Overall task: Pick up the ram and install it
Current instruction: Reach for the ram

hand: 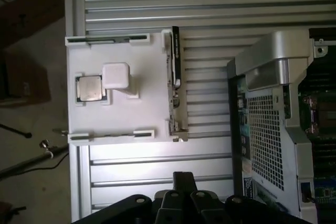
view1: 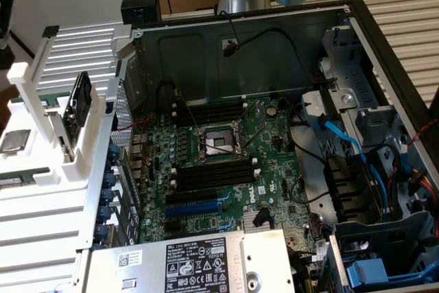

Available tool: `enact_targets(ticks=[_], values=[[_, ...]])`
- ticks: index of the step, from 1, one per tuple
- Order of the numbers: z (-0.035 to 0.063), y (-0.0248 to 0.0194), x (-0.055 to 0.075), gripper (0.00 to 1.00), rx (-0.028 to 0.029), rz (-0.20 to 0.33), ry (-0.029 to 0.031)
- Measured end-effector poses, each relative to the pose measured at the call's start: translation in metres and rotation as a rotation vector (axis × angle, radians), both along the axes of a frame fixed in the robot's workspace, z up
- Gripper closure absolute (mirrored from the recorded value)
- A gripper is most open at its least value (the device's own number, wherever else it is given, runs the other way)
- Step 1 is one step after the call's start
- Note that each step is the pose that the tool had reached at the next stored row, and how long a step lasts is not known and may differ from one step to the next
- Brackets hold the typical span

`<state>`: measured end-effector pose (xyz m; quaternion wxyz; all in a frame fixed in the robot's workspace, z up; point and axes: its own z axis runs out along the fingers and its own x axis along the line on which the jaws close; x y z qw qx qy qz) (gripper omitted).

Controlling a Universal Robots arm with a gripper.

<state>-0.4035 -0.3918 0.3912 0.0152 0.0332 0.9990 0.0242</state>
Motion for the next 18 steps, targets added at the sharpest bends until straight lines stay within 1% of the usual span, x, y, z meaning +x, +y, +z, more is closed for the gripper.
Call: enact_targets(ticks=[1, 6, 7, 9, 11, 12, 13, 16, 18], values=[[-0.0008, 0.0012, -0.009, 0.9, 0.0, 0.0, 0.0001], [-0.0053, 0.0046, -0.028, 0.9, 0.0, 0.001, 0.0], [-0.0076, 0.0059, -0.034, 0.9, 0.0, 0.001, 0.0005], [-0.0119, 0.0071, -0.039, 0.9, 0.0, 0.001, 0.0022], [-0.0153, 0.0084, -0.043, 0.9, 0.0, 0.001, 0.0026], [-0.0198, 0.0097, -0.047, 0.9, 0.0, 0.001, 0.004], [-0.0224, 0.01, -0.047, 0.9, 0.0, 0.001, 0.0058], [-0.0252, 0.0108, -0.048, 0.9, -0.0001, 0.001, 0.0093], [-0.0264, 0.0114, -0.049, 0.9, 0.0, 0.001, 0.0104]])
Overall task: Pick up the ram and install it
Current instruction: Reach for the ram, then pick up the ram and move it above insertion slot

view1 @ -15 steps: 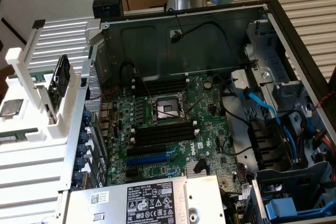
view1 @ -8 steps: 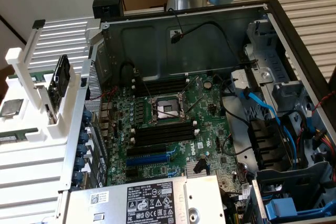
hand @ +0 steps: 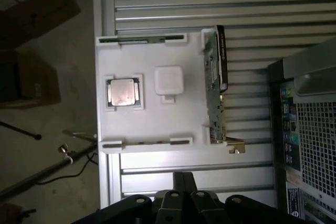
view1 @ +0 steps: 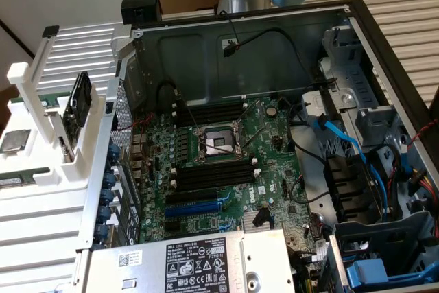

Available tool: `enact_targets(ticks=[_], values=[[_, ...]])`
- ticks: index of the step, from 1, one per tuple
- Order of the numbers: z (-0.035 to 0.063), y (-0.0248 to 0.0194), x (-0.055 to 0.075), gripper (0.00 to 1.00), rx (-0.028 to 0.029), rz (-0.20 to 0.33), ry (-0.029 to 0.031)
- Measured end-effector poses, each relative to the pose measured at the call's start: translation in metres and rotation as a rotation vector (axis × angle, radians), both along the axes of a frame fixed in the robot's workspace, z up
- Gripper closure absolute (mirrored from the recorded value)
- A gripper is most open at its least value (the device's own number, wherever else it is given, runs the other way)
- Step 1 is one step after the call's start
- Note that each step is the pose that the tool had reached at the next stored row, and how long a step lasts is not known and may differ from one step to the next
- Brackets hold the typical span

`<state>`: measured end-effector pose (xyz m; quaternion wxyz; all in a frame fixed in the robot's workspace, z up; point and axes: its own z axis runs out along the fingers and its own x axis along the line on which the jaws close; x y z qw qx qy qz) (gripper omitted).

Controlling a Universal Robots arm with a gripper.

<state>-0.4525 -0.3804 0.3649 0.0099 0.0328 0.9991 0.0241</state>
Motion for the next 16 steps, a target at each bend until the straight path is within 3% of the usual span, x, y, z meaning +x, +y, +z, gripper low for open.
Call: enact_targets(ticks=[4, 7, 16], values=[[-0.0013, 0.0048, -0.006, 0.9, 0.0, 0.001, 0.0003], [-0.0022, 0.012, -0.019, 0.9, 0.0, 0.002, 0.0004], [-0.0022, 0.0124, -0.02, 0.9, 0.0, 0.002, 0.0004]])
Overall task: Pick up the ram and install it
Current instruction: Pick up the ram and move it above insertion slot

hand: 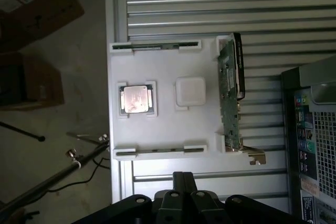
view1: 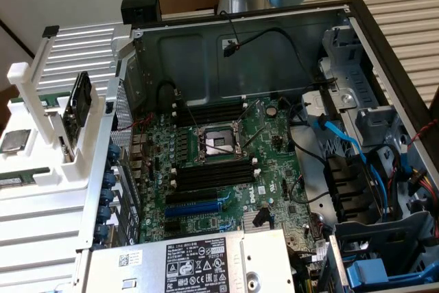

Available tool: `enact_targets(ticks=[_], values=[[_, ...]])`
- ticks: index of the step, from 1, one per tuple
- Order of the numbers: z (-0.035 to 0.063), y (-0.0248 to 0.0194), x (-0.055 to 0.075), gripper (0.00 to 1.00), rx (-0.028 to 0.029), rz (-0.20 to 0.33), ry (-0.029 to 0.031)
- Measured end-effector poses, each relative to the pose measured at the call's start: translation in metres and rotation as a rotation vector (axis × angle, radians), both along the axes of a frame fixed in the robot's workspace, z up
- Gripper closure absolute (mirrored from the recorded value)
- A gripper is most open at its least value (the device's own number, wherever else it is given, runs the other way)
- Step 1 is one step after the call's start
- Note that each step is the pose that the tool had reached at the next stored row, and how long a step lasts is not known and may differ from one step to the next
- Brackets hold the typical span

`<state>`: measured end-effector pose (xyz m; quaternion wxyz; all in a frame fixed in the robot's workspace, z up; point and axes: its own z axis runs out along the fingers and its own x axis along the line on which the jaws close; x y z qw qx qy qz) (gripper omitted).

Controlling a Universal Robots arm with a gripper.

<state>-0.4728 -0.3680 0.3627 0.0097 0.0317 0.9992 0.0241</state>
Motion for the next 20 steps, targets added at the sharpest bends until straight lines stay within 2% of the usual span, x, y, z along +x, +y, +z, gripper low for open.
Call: enact_targets(ticks=[8, 20], values=[[-0.0013, 0.0, 0.0, 0.9, 0.0001, 0.0, -0.0002], [-0.0245, 0.0, 0.0, 0.9, 0.0017, 0.0, 0.0]])
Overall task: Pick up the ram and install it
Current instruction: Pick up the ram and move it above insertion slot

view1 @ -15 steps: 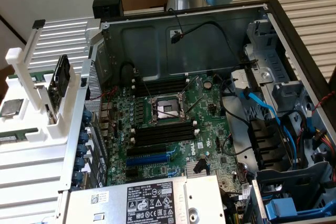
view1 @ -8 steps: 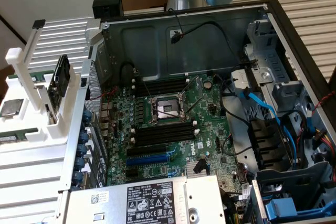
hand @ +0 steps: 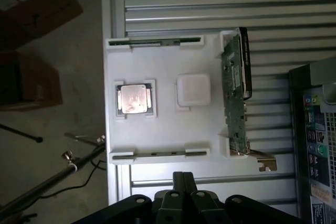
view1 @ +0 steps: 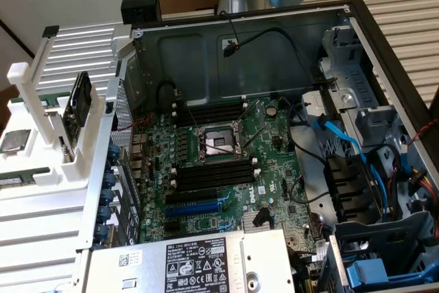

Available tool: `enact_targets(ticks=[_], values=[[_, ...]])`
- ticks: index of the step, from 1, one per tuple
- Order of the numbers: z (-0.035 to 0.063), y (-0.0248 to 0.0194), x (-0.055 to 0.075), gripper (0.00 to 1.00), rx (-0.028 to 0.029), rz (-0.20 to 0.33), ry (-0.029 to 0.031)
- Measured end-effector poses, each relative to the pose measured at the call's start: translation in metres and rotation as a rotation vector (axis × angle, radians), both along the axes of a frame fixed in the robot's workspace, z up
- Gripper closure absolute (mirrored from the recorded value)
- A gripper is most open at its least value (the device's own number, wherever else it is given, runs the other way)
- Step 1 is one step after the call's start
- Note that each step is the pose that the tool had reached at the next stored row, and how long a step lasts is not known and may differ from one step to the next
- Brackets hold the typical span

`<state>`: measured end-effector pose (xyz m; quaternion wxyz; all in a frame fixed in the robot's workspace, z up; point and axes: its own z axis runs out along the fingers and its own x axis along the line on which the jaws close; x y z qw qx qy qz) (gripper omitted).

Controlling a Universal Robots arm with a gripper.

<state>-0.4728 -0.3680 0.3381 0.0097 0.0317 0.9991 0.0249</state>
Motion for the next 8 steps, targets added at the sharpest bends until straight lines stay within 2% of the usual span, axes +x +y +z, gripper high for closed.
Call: enact_targets(ticks=[4, 5, 6, 7, 8], values=[[-0.0073, 0.0, 0.0, 0.9, 0.0006, 0.0, 0.0001], [-0.0103, -0.0001, 0.0, 0.9, 0.0006, -0.028, 0.0002], [-0.0106, 0.0, -0.001, 0.9, 0.0011, -0.03, 0.0001], [-0.0112, 0.0, -0.002, 0.9, 0.0056, -0.029, 0.0001], [-0.0122, 0.0, -0.002, 0.9, 0.0349, 0.031, 0.0008]])
